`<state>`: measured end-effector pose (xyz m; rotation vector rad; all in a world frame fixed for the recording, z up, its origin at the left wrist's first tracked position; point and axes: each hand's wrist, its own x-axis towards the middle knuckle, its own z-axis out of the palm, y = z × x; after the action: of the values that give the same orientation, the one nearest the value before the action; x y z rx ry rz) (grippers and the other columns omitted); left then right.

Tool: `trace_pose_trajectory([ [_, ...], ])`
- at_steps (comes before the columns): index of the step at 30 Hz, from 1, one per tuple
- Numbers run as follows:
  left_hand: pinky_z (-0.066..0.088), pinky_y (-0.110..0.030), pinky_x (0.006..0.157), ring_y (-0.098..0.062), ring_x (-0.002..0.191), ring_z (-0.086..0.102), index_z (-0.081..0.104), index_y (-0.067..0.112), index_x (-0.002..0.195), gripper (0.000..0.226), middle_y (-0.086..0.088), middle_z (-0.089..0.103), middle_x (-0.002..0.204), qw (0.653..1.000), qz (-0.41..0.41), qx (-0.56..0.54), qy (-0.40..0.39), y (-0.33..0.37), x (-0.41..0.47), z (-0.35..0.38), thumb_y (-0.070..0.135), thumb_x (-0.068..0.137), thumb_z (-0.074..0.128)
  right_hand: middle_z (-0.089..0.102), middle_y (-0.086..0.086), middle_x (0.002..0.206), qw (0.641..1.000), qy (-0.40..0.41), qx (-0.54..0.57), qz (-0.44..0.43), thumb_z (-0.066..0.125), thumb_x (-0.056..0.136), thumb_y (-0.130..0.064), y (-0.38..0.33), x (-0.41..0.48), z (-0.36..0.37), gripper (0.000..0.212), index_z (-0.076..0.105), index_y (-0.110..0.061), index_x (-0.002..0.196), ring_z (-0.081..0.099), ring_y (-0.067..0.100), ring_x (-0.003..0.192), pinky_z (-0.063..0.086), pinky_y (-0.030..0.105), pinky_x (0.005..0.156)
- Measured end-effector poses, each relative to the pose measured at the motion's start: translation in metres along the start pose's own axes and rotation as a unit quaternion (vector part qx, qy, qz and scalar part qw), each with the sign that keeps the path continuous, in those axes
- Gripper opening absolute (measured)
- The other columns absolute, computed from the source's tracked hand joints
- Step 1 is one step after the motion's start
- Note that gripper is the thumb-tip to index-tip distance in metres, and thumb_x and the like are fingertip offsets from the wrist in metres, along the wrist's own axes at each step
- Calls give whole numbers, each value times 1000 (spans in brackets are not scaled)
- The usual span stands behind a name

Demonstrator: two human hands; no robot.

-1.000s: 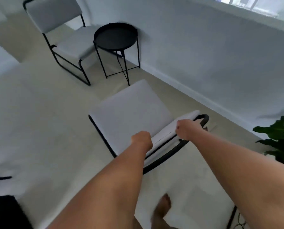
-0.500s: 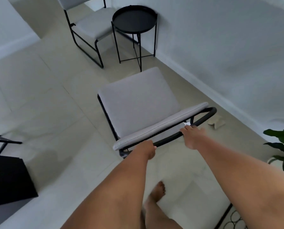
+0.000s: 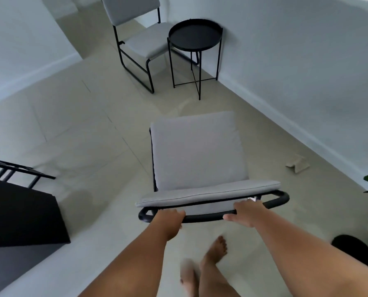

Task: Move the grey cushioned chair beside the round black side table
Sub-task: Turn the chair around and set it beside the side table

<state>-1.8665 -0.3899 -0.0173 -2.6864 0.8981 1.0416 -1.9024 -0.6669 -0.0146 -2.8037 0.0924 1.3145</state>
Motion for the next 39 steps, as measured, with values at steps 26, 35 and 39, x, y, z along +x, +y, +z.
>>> trace_pose_trajectory([
  [26, 45, -50, 91, -24, 115, 53, 41, 16, 130, 41, -3, 54, 126, 981, -90, 148, 85, -61, 169, -207, 21, 92, 58, 61, -2, 87, 982, 177, 60, -25, 26, 86, -81, 73, 135, -193, 63, 53, -23, 86, 55, 24, 92, 28, 43, 82],
  [35, 46, -53, 86, -26, 110, 54, 44, 15, 122, 36, -5, 56, 120, 981, -110, 129, 89, -46, 246, -273, 8, 88, 53, 63, -3, 94, 981, 170, 74, -59, 33, 87, -78, 144, 187, -273, 63, 59, -20, 88, 57, 23, 100, 29, 41, 90],
  [39, 45, -57, 89, -27, 109, 53, 44, 16, 121, 37, -5, 55, 120, 985, -113, 105, 80, -37, 276, -293, 9, 86, 57, 57, -4, 91, 981, 170, 67, -63, 32, 87, -78, 168, 210, -295, 60, 54, -22, 85, 56, 23, 101, 29, 42, 90],
])
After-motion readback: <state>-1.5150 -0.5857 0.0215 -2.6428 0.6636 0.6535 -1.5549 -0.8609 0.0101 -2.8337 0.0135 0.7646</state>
